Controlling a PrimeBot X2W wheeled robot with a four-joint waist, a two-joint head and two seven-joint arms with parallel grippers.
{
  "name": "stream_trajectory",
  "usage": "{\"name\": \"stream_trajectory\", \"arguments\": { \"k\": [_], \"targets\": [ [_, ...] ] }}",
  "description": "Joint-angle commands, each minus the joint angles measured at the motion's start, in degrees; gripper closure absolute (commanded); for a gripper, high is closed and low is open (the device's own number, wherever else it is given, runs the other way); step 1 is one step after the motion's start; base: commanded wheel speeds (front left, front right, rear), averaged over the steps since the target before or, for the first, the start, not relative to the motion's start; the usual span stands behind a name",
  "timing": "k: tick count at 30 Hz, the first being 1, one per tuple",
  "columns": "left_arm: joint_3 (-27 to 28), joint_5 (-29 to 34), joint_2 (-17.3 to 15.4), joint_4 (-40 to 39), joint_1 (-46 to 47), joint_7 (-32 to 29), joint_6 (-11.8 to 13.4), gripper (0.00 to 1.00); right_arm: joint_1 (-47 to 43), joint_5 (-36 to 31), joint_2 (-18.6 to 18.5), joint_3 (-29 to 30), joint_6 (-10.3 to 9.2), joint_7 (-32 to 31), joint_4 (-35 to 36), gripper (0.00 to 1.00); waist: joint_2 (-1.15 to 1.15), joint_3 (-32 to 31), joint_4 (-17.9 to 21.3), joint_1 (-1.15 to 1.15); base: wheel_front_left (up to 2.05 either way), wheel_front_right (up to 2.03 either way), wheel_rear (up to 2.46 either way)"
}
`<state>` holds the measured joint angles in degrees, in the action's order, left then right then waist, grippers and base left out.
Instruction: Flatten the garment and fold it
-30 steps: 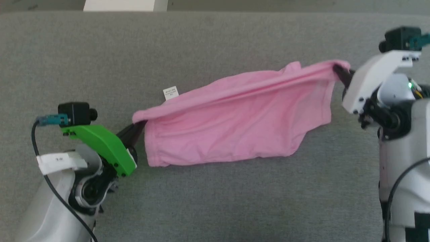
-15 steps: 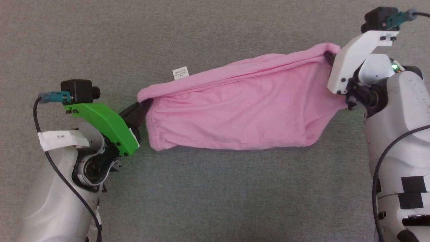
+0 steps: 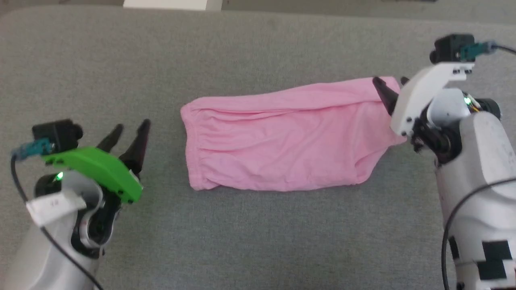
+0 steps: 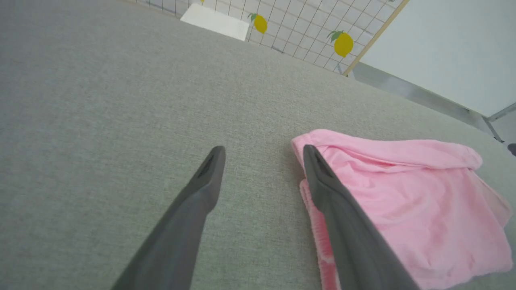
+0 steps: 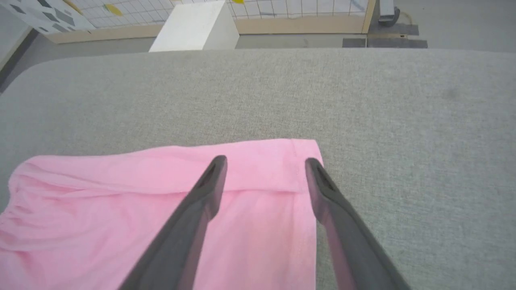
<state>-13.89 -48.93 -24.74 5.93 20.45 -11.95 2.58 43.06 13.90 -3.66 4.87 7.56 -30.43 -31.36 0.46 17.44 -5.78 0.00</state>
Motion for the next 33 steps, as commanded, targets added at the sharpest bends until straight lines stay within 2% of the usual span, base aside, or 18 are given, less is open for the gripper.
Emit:
{"name": "stream_trajectory", "arguments": {
  "k": [1,6,10,13,17,22,27,32,33],
  "targets": [
    [0.13,3.02,-0.88,-1.07,-2.10,3.12,0.93,0.00,-2.39,-1.23,-1.21,-0.57,-0.08,0.21,1.75,0.00,-0.46,-4.69,0.82,0.00,0.00,0.00,0.00],
    [-0.74,12.62,-0.45,-4.11,-9.33,17.69,3.66,0.00,-11.41,-6.47,-3.27,-1.82,-0.08,-3.15,8.94,0.00,-0.46,-7.34,0.74,0.00,0.00,0.00,0.00],
    [-1.66,17.12,0.93,-4.71,-13.34,24.72,5.12,0.00,-16.76,-8.85,-3.02,-2.34,-0.08,-8.23,12.55,0.00,-0.46,-7.78,0.18,0.00,0.00,0.00,0.00],
    [-1.52,18.43,2.57,-5.08,-15.02,26.21,5.60,0.00,-18.25,-9.91,-2.31,-2.56,-0.08,-9.41,14.32,0.00,-0.46,-7.27,-0.52,0.00,0.00,0.00,0.00],
    [-0.95,19.07,4.24,-5.03,-15.99,26.76,4.86,0.00,-17.64,-11.62,-1.48,-3.36,-0.08,-9.81,13.92,0.00,-0.46,-6.01,-1.76,0.00,0.00,0.00,0.00],
    [-0.22,19.83,5.88,-4.67,-15.51,26.91,3.66,0.00,-15.42,-15.58,-1.25,-3.35,-0.08,-11.07,9.80,0.00,-0.46,-4.23,-3.60,0.00,0.00,0.00,0.00],
    [0.67,20.87,7.13,-4.52,-14.60,26.93,2.16,0.00,-12.79,-18.88,-0.86,-1.45,-0.08,-9.53,5.82,0.00,-0.46,-2.44,-4.74,0.00,0.00,0.00,0.00],
    [1.45,21.59,8.27,-3.57,-14.33,26.94,0.77,0.00,-11.73,-19.35,-0.30,-1.96,-0.08,-9.35,0.89,0.00,-0.46,-1.46,-5.10,0.00,0.00,0.00,0.00],
    [1.53,21.67,8.44,-3.35,-14.38,26.94,0.56,0.00,-11.70,-19.18,-0.21,-2.10,-0.08,-9.62,0.15,0.51,-0.46,-1.43,-5.06,0.00,0.00,0.00,0.00]
  ]
}}
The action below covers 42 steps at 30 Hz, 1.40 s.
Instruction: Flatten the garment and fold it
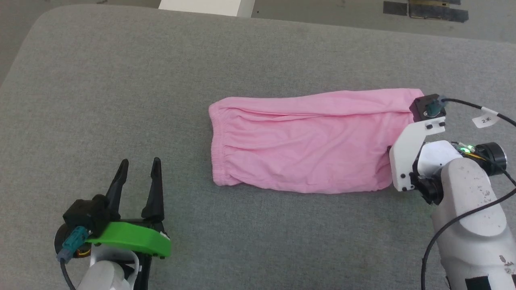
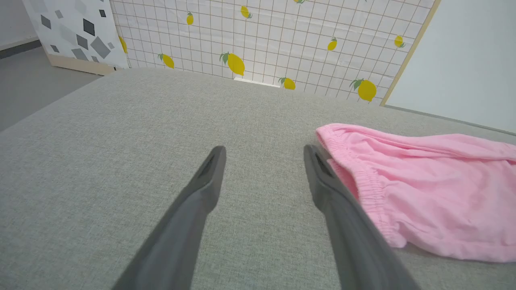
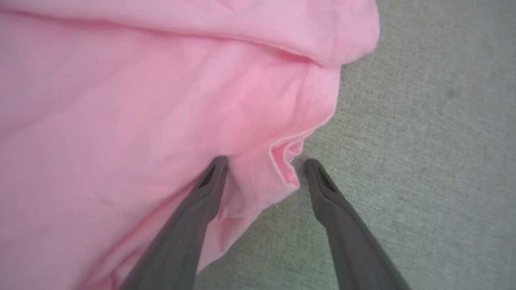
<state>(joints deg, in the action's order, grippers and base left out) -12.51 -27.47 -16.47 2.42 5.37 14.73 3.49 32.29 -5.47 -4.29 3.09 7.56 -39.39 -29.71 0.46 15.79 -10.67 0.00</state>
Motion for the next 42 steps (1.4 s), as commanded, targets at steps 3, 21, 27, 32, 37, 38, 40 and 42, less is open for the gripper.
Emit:
{"name": "stream_trajectory", "arguments": {
  "k": [3,21,27,32,37,38,40,42],
  "targets": [
    [0.06,-0.20,0.65,1.27,0.48,0.26,-1.00,0.00,-0.79,1.28,0.59,-1.38,-0.08,-1.09,-3.19,1.00,-0.46,-0.09,0.15,0.00,0.00,0.00,0.00],
    [-10.42,-5.02,0.95,0.52,12.23,-40.25,2.69,0.00,1.07,5.66,-1.36,-3.71,-0.08,1.86,-1.36,1.00,-0.46,-0.47,2.59,0.00,0.00,0.00,0.00],
    [-11.82,-4.30,1.70,8.28,16.60,-44.71,3.95,0.00,1.68,6.11,-0.98,-4.97,-0.08,1.75,-1.14,1.00,-0.46,1.04,4.10,0.00,0.00,0.00,0.00],
    [-12.33,-4.84,2.27,13.56,17.54,-43.87,2.57,0.21,1.38,6.50,-0.77,-5.81,-0.08,1.71,-1.34,1.00,-0.46,1.35,4.98,0.00,0.00,0.00,0.00],
    [-12.37,-6.33,2.46,16.21,17.28,-42.87,0.42,1.00,0.40,7.21,-1.05,-6.03,-0.08,2.00,-1.51,1.00,-0.46,0.62,5.00,0.00,0.00,0.00,0.00],
    [-12.16,-6.56,2.41,16.32,17.28,-42.10,0.00,1.00,0.00,7.61,-1.11,-5.98,-0.08,2.08,-1.45,1.00,-0.46,0.21,4.89,0.00,0.00,0.00,0.00],
    [-11.60,-7.15,2.32,16.50,17.25,-41.09,-0.51,1.00,-0.84,8.49,-1.32,-5.84,-0.08,2.19,-1.06,1.00,-0.46,-0.58,4.68,0.00,0.00,0.00,0.00],
    [-10.74,-7.99,2.35,16.45,17.16,-40.17,-0.70,1.00,-1.96,9.81,-1.59,-5.41,-0.08,2.43,-0.24,1.00,-0.46,-1.66,4.50,0.00,0.00,0.00,0.00]
  ]
}}
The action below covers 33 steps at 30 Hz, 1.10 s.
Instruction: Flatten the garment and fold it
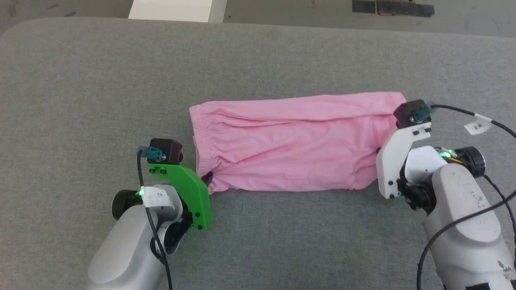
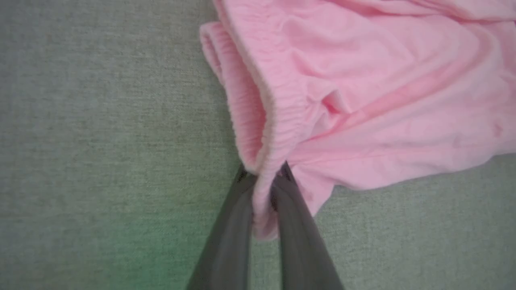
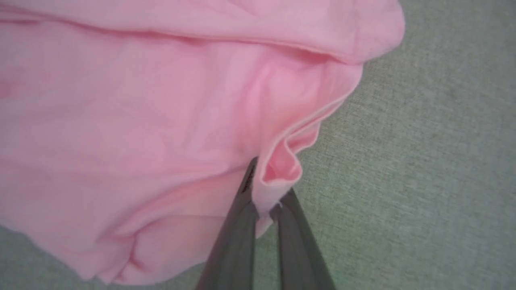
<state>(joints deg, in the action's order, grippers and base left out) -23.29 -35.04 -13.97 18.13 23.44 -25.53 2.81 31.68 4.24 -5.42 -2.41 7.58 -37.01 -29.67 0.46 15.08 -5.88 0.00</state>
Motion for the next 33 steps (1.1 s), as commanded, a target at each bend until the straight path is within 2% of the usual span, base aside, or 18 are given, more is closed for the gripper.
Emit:
{"name": "stream_trajectory", "arguments": {
  "k": [1,5,10,15,21,22,23,24,25,30,33],
  "targets": [
    [0.45,-0.82,-0.14,0.57,-1.01,0.49,-0.07,1.00,-1.94,0.65,-0.62,0.21,-0.09,0.17,0.27,1.00,-0.46,-1.44,-0.33,0.00,0.00,0.00,0.00],
    [2.46,-3.02,-0.49,-0.90,-2.36,1.42,-0.16,1.00,-5.83,3.87,-0.85,0.69,-0.09,0.08,4.57,1.00,-0.46,-4.06,-0.13,0.00,0.00,0.00,0.00],
    [2.95,-4.98,-2.07,-4.79,-6.78,-0.80,0.02,1.00,-13.72,6.90,-1.03,1.21,-0.09,-1.70,13.55,1.00,-0.46,-6.42,0.81,0.00,0.00,0.00,0.00],
    [4.10,-6.65,-3.53,-9.36,-13.08,-2.67,2.48,1.00,-23.46,7.53,-0.11,3.10,-0.09,-3.29,22.57,1.00,-0.46,-7.72,1.63,0.00,0.00,0.00,0.00],
    [4.97,-8.75,-3.96,-11.70,-19.81,-4.86,5.47,1.00,-33.61,9.40,2.14,4.22,-0.09,-4.90,28.33,1.00,-0.46,-8.41,2.16,0.00,0.00,0.00,0.00],
    [5.14,-9.03,-3.94,-11.88,-20.50,-5.05,5.87,0.80,-34.42,9.59,2.27,4.31,-0.09,-4.75,28.62,1.00,-0.46,-8.48,2.23,0.00,0.00,0.00,0.00],
    [5.44,-9.44,-3.86,-12.15,-21.17,-5.18,6.29,0.13,-35.16,9.89,2.38,4.59,-0.09,-4.48,28.85,1.00,-0.46,-8.53,2.31,0.00,0.00,0.00,0.00],
    [5.65,-9.79,-3.78,-12.37,-21.59,-5.27,6.49,0.00,-35.59,10.34,2.44,4.84,-0.09,-4.33,28.93,0.80,-0.46,-8.59,2.35,0.00,0.00,0.00,0.00],
    [5.85,-10.13,-3.83,-12.66,-22.05,-5.49,6.71,0.00,-35.96,10.86,2.48,4.96,-0.09,-3.88,29.13,0.00,-0.46,-8.74,2.37,0.00,0.00,0.00,0.00],
    [8.80,-12.85,-4.15,-16.95,-23.27,-5.49,7.46,0.00,-37.16,15.22,2.52,6.45,-0.09,-2.83,31.30,0.00,-0.46,-9.33,2.33,0.00,0.00,0.00,0.00],
    [13.59,-15.20,-4.79,-22.67,-23.70,-3.67,8.51,0.00,-37.83,17.29,2.53,9.82,-0.09,-4.74,35.73,0.00,-0.46,-9.62,2.27,0.00,0.00,0.00,0.00]
  ]
}}
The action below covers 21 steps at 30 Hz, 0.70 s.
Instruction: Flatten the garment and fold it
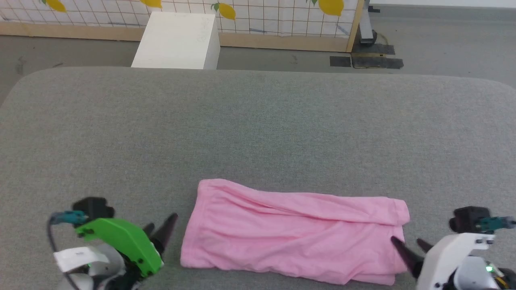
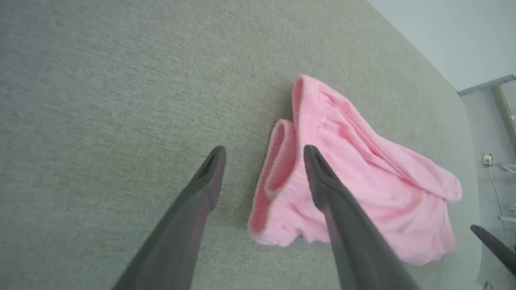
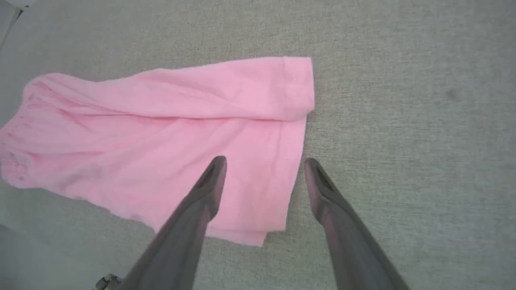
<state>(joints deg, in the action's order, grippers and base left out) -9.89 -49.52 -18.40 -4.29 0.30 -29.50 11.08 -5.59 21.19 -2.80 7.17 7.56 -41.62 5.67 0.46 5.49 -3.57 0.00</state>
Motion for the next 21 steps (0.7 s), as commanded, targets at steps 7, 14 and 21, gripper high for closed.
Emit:
{"name": "stream_trajectory", "arguments": {
  "k": [7,14,21],
  "targets": [
    [6.72,3.99,-2.94,-4.49,0.09,11.30,0.03,0.00,2.75,-3.18,-0.09,4.87,-0.08,-5.35,3.14,0.00,-0.46,1.10,0.32,0.00,0.00,0.00,0.00],
    [6.06,14.50,-3.55,1.80,3.45,31.97,-6.04,0.00,7.50,-4.58,-1.04,2.24,-0.08,-9.00,-4.38,0.00,-0.46,3.07,-0.41,0.00,0.00,0.00,0.00],
    [4.56,19.27,-1.92,7.37,4.38,42.81,-8.64,0.00,10.64,-2.85,-1.15,-3.08,-0.08,-8.34,-11.02,0.00,-0.46,3.93,-0.87,0.00,0.00,0.00,0.00]
  ]
}}
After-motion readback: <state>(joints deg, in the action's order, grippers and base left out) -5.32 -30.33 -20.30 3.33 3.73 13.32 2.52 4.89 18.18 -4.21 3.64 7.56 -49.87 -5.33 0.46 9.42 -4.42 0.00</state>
